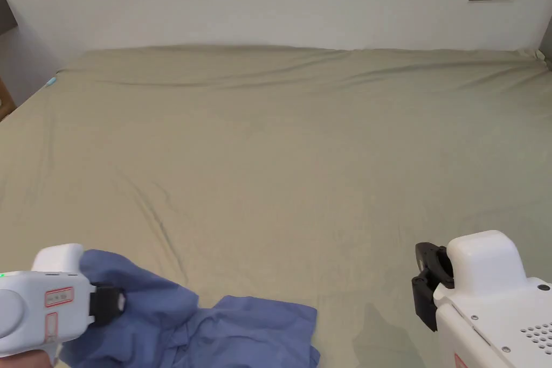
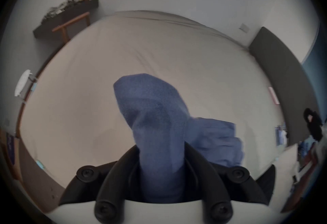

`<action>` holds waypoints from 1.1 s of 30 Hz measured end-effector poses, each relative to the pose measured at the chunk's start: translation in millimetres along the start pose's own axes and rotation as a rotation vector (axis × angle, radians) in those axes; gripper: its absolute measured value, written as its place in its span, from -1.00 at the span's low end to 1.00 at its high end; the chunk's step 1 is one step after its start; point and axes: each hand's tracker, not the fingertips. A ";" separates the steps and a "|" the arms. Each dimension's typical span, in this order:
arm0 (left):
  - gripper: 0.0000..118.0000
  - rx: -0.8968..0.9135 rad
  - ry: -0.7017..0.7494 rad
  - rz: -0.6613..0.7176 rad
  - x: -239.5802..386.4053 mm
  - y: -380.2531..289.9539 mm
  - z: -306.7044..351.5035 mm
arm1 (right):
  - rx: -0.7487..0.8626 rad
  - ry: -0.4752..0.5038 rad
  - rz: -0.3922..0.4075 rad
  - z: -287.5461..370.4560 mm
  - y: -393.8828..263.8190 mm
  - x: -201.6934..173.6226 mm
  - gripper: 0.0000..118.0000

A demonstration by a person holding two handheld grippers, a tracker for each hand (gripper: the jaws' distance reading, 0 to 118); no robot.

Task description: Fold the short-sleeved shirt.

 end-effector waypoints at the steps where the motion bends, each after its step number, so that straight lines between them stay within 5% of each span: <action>1: -0.75 -0.018 -0.035 -0.027 11.1 -1.4 -4.3 | 0.001 0.002 -0.003 0.1 -0.1 0.3 -0.96; 5: -0.75 -0.072 -0.028 -0.192 69.7 -15.0 -35.2 | 0.002 -0.003 -0.023 1.8 -2.9 7.2 -0.96; 10: -0.75 -0.190 -0.104 -0.163 116.5 -33.9 -90.4 | -0.006 -0.020 -0.048 4.3 -9.6 19.7 -0.96; 17: -0.72 -0.221 -0.013 -0.206 160.4 -54.8 -134.5 | -0.023 -0.044 -0.072 5.8 -19.2 36.2 -0.96; 19: -0.22 -0.214 0.003 -0.165 165.1 -54.6 -134.7 | -0.027 -0.050 -0.077 5.0 -21.1 39.6 -0.96; 21: 0.88 -0.203 -0.126 -0.080 165.4 -51.8 -134.0 | -0.030 -0.053 -0.084 4.3 -22.4 42.2 -0.96; 22: 1.00 -0.212 -0.207 -0.035 165.0 -50.6 -133.9 | -0.031 -0.054 -0.086 4.1 -22.6 42.9 -0.96; 24: 1.00 -0.255 -0.361 0.035 170.5 -48.1 -128.5 | -0.031 -0.056 -0.087 4.4 -22.5 43.1 -0.96; 29: 0.93 -0.093 -0.423 0.064 164.7 -33.8 -97.0 | -0.023 -0.064 -0.087 9.3 -21.1 44.3 -0.96; 32: 0.36 -0.011 -0.355 0.033 152.4 -32.6 -80.8 | -0.019 -0.068 -0.086 11.5 -20.4 43.9 -0.96; 33: -0.20 0.015 -0.326 0.010 151.0 -34.5 -77.5 | -0.017 -0.069 -0.086 12.2 -20.2 43.5 -0.96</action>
